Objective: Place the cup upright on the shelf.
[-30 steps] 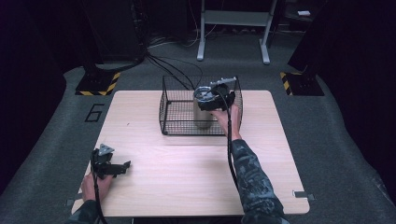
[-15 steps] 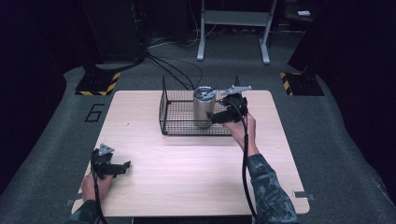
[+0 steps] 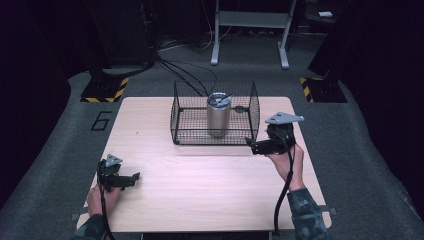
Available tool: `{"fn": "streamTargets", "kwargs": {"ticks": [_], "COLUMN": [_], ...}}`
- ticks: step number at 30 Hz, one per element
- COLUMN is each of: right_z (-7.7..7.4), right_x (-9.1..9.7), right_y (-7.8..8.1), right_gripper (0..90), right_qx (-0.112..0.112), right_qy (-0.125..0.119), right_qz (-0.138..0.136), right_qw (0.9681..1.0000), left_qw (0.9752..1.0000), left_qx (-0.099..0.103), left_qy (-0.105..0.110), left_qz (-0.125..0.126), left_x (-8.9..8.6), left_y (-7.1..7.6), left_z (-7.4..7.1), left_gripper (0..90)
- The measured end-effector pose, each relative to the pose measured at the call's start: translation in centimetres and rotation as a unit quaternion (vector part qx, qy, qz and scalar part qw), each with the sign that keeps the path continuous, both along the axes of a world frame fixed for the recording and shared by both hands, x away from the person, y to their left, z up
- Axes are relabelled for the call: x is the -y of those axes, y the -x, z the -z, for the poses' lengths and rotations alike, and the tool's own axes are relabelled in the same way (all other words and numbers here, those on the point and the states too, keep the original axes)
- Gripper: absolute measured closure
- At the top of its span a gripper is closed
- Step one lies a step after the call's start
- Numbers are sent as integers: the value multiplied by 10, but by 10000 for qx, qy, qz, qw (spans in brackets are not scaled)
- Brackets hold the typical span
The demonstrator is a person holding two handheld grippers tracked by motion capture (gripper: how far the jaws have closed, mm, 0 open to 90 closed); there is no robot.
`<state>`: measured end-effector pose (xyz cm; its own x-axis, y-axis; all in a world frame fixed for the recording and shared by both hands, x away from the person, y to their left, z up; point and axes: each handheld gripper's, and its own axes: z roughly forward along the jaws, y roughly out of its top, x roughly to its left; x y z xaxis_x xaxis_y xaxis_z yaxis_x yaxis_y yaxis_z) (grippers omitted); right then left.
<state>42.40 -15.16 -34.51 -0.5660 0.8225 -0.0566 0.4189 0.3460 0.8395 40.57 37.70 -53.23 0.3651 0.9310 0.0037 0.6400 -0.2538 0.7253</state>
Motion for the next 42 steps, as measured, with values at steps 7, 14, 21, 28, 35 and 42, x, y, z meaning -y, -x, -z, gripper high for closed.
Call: {"fn": "streamTargets", "kwargs": {"ticks": [7,14,21,28,35,42], "right_z": [13,45,86,139,173,185], "right_x": [25,57,84,107,123,122], "right_y": [21,44,65,79,81,77], "right_gripper": [0,0,0,0,0,0], "right_qx": [10,-186,-466,-879,-1108,-1036], "right_qy": [98,104,-1,-200,-195,89], "right_qz": [267,648,1083,1421,1646,1661], "right_qw": [9996,9977,9930,9857,9799,9806], "left_qw": [10000,10000,10000,10000,10000,10000], "left_qx": [-1,0,0,2,-1,-1], "left_qy": [-1,-1,-2,0,-2,0], "left_qz": [-1,2,1,-1,2,0], "left_x": [0,0,0,0,0,0], "left_y": [0,0,0,0,0,0], "left_z": [0,0,0,0,0,0], "left_gripper": [0,0,0,0,0,0]}}
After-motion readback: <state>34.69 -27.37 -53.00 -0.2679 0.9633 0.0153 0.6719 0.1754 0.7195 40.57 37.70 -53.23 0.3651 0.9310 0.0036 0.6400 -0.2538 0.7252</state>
